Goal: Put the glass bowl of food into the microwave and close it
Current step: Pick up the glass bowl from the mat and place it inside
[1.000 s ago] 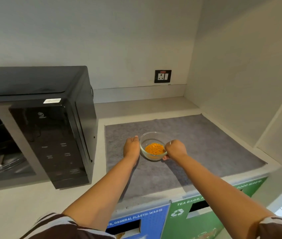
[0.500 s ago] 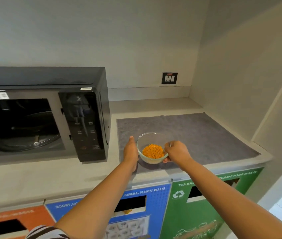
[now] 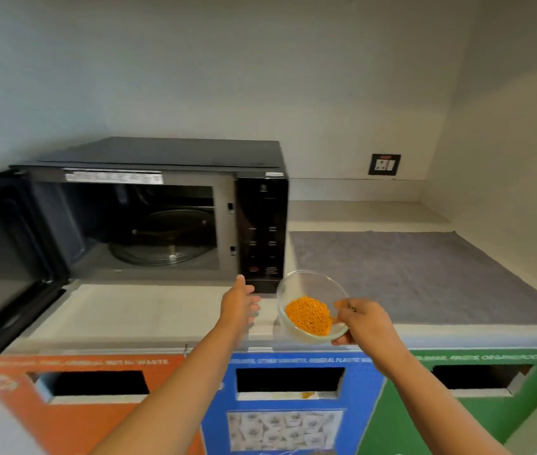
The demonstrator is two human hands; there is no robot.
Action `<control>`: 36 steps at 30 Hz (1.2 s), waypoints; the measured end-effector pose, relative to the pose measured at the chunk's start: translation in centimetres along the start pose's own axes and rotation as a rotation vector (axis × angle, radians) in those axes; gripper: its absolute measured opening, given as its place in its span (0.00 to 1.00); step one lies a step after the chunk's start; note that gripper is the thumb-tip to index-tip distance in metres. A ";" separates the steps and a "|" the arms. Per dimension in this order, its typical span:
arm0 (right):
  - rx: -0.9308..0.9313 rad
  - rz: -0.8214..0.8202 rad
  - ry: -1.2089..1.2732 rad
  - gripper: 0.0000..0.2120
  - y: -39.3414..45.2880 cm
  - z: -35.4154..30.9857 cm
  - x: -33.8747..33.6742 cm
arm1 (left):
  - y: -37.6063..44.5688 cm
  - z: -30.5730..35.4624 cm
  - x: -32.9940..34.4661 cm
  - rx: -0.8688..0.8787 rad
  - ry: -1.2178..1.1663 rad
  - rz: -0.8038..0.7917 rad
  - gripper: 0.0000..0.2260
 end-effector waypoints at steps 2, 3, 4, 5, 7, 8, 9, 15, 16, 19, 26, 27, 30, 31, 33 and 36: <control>-0.003 0.002 0.022 0.08 -1.2 -0.3 2.8 | -0.5 -0.4 -4.3 0.011 0.012 0.036 0.25; 0.004 0.002 0.033 0.09 -1.6 -0.2 3.7 | -0.8 -0.6 -5.8 0.013 0.012 0.046 0.25; 0.021 -0.009 0.055 0.09 -2.3 -0.3 5.8 | -1.2 -0.9 -8.8 0.023 0.011 0.070 0.24; 0.036 -0.017 0.073 0.10 -2.8 -0.3 7.3 | -1.7 -1.0 -10.6 0.028 0.009 0.088 0.23; 0.059 -0.060 0.107 0.10 -4.2 -0.8 11.5 | -2.8 -1.3 -15.7 0.040 0.014 0.144 0.21; 0.063 -0.083 0.123 0.10 -4.8 -1.0 13.3 | -3.1 -1.4 -17.7 0.044 0.014 0.164 0.20; 0.062 -0.100 0.132 0.09 -5.6 -1.5 15.2 | -3.5 -1.5 -19.8 0.041 0.010 0.178 0.19; 0.017 -0.132 0.089 0.09 -8.5 -3.6 22.0 | -4.2 -2.3 -27.0 0.019 -0.014 0.226 0.17; 0.010 -0.129 0.077 0.09 -8.7 -3.9 22.6 | -4.2 -2.4 -27.8 0.016 -0.019 0.231 0.17; -0.001 -0.124 0.056 0.08 -8.6 -4.9 23.8 | -3.8 -2.2 -29.0 0.010 -0.046 0.234 0.18; -0.034 -0.165 -0.004 0.09 -4.5 -7.5 25.5 | -1.4 0.6 -28.1 0.037 -0.133 0.215 0.17; -0.038 -0.181 -0.006 0.09 -3.4 -7.9 25.7 | -0.9 1.4 -27.7 0.043 -0.145 0.211 0.17; -0.030 -0.218 -0.006 0.09 -0.4 -9.2 26.5 | 0.9 3.7 -26.3 0.075 -0.129 0.171 0.19; -0.025 -0.221 -0.007 0.09 0.5 -9.5 26.7 | 1.4 4.4 -25.9 0.085 -0.125 0.158 0.19; -0.019 -0.212 0.007 0.10 2.5 -10.4 27.0 | 2.3 6.0 -25.0 0.115 -0.133 0.141 0.20; -0.012 -0.183 0.024 0.09 5.5 -11.4 27.5 | 3.5 8.0 -24.1 0.112 -0.180 0.113 0.22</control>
Point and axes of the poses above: each hand's wrist, its own y-axis towards the middle knuckle, its own x-axis out of the palm, z = x × y, the point moved 6 cm from there along y, towards the middle knuckle, and after that the axes turned 5 degrees about y, right-handed, at the moved point
